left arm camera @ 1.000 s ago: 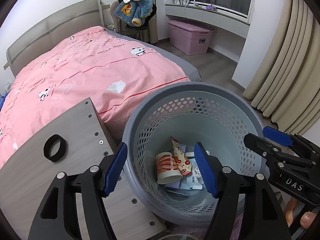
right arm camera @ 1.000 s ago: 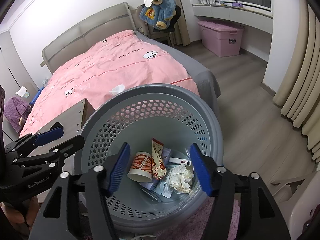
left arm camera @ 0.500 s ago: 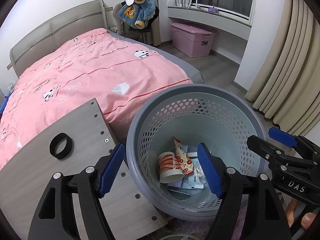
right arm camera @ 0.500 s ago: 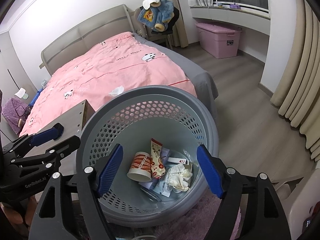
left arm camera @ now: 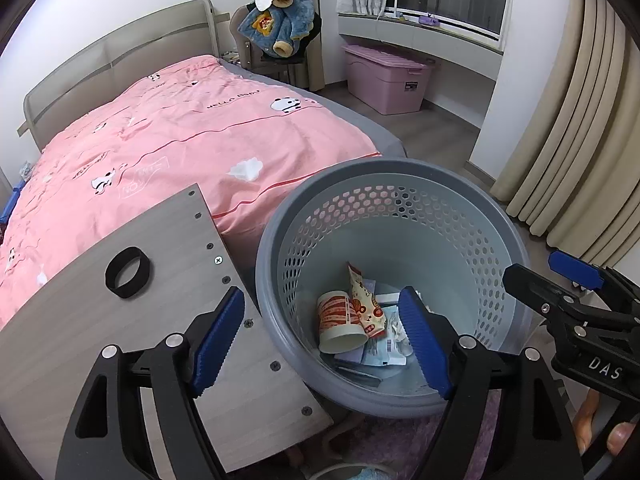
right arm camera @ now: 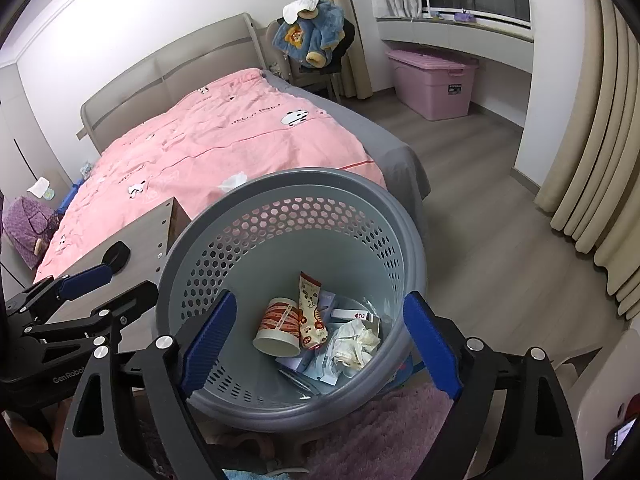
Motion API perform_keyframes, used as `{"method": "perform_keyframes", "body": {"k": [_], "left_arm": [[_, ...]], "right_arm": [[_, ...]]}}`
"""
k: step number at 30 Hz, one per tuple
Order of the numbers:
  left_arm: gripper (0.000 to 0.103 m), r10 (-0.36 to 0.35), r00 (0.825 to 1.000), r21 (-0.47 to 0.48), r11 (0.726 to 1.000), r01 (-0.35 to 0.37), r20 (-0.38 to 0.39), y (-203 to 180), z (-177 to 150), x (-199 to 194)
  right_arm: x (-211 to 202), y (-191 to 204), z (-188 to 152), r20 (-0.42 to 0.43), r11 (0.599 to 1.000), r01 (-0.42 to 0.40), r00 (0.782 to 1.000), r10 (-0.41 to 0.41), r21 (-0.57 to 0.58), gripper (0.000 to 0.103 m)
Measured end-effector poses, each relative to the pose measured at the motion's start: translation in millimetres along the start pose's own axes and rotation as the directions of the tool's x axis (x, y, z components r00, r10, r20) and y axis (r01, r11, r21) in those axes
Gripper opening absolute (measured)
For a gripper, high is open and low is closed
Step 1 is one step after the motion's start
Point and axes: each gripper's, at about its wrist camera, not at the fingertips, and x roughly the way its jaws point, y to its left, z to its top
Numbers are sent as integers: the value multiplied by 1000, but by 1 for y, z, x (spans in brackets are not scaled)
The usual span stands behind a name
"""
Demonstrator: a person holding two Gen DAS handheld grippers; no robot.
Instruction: Collect trash
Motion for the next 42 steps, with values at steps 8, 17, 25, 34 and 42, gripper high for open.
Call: {"method": "perform_keyframes", "body": {"k": [8,17,25,34,42], "left_arm": [[80,13,1000,2,1000,-13,12,-3,-4,-7],[80,19,1000,-2,1000,-19,6,-3,-5,-10],[81,27,1000,-2,1000,-27,6,-4,-4,-12],[81,38,999,2,999,-38,10,-3,-4,-12],[82,45,999,4,999,-45,1,-4,-4,-9]], "right_arm": [[-4,-1,-3,6,1000,2,1000,-2,7,87],[-9,-3,-3,13,1000,0,1000,0,15,90],[-10,-3,-2,16,1000,-6,1000,6,9,94],[-9,-3,-2,15,1000,-7,1000,7,9,95],[-9,-3,-2,14,1000,-7,1000,7,9,95]]}}
